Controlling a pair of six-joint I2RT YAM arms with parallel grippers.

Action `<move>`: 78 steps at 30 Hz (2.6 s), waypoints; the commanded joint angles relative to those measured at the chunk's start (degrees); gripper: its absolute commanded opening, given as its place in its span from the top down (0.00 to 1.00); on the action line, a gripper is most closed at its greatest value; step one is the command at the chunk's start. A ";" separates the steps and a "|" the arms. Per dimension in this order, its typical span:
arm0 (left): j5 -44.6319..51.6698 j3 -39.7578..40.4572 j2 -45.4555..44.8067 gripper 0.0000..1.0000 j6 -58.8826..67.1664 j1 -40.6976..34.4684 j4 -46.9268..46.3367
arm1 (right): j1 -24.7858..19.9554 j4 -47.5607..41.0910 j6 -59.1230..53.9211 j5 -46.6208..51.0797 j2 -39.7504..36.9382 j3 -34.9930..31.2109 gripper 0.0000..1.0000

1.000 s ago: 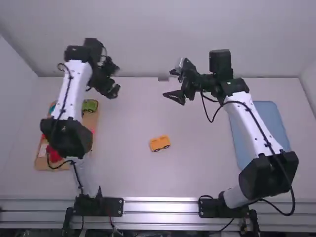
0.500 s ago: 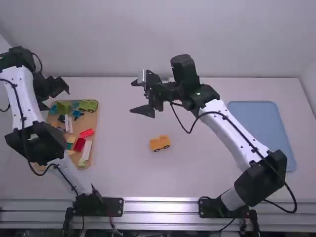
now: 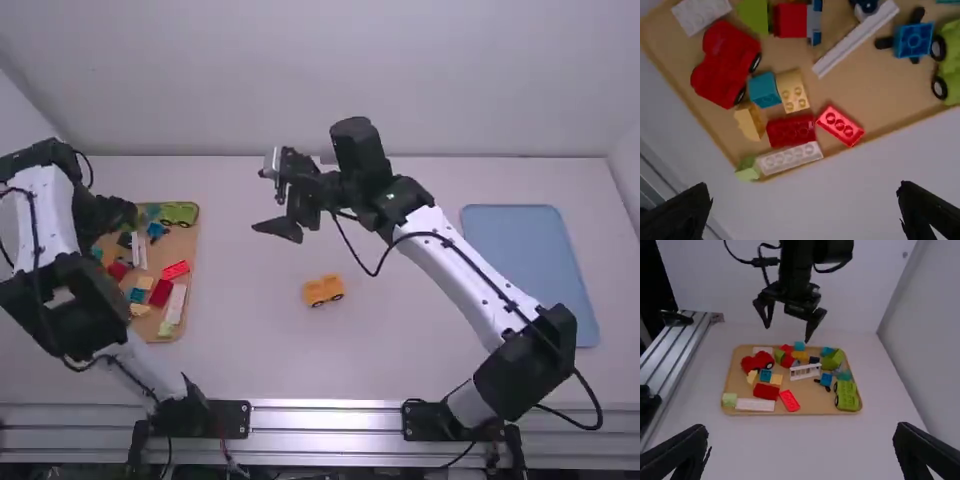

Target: Assemble lego blocks to make yellow taxi

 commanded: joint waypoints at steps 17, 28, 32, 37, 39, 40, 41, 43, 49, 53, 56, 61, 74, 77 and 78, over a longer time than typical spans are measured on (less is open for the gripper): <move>5.14 -29.33 -12.17 0.04 10.14 0.39 21.97 | -1.20 -0.17 -1.16 -0.15 -1.29 1.81 0.01; 2.99 -29.33 -2.58 0.18 3.87 0.04 22.36 | -1.20 -0.17 -1.55 -0.15 -1.29 1.81 0.01; 0.42 -29.33 -0.24 0.31 0.46 0.31 23.65 | -1.20 -0.17 -1.55 -0.13 -1.29 1.81 0.01; 0.87 -29.42 0.70 0.41 0.28 0.31 26.56 | -1.20 -0.22 -1.51 1.79 -1.29 1.81 0.01; 0.81 -29.44 1.36 0.42 -0.24 0.31 27.34 | -1.20 -0.24 -1.51 1.53 -1.29 1.81 0.01; 0.63 -29.44 1.66 0.43 -0.76 0.28 27.28 | -1.20 -0.39 -1.55 1.55 -1.29 1.81 0.01; 0.50 -29.44 1.75 0.43 -0.98 0.26 27.23 | -1.20 -0.44 -1.55 1.55 -1.29 1.81 0.01; -0.55 -29.42 2.73 0.43 -0.96 0.31 27.39 | -1.27 -0.94 -1.57 1.79 -1.29 1.81 0.01; -1.49 -29.42 4.87 0.43 -1.05 0.35 28.79 | -1.31 -1.16 -1.55 2.93 -1.29 1.81 0.01; -2.14 -29.49 5.53 0.43 -2.45 0.33 29.70 | -1.31 -1.22 -1.57 4.35 -1.29 1.81 0.01; -2.08 -29.83 5.51 0.43 -2.47 0.22 31.23 | -1.22 -1.18 -1.55 4.15 -1.29 1.81 0.01; -1.99 -31.32 5.53 0.43 -2.47 0.44 33.92 | -1.20 -1.14 -1.55 4.33 -1.29 1.81 0.01; -4.98 -36.81 5.51 0.50 -5.25 0.76 42.45 | -1.20 -1.25 -1.55 4.31 -1.29 1.81 0.01; -5.11 -38.10 5.51 0.51 -4.81 0.55 44.78 | -1.20 -1.31 -1.57 4.31 -1.29 1.81 0.01; -5.16 -38.40 5.51 0.52 -4.83 0.57 45.42 | -1.20 -1.27 -1.55 4.31 -1.29 1.81 0.01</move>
